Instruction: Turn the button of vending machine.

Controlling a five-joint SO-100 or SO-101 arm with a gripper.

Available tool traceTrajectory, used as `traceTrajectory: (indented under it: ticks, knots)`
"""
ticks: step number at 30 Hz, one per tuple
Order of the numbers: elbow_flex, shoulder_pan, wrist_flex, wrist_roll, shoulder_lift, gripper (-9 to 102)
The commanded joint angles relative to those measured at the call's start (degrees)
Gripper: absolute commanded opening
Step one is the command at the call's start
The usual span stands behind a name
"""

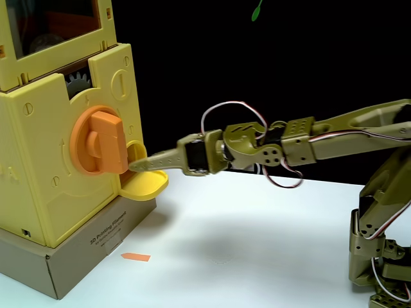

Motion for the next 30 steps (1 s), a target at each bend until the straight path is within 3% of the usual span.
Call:
traceTrajectory:
  ticks: [1,18,30]
  knots:
    - [-6.2,1.9,-2.7,-0.9,-3.3,40]
    - [-18.7,1.8,-12.3,-0.8,-21.2,31]
    - [-20.1,2.0,-13.9,-0.8,-22.2,25]
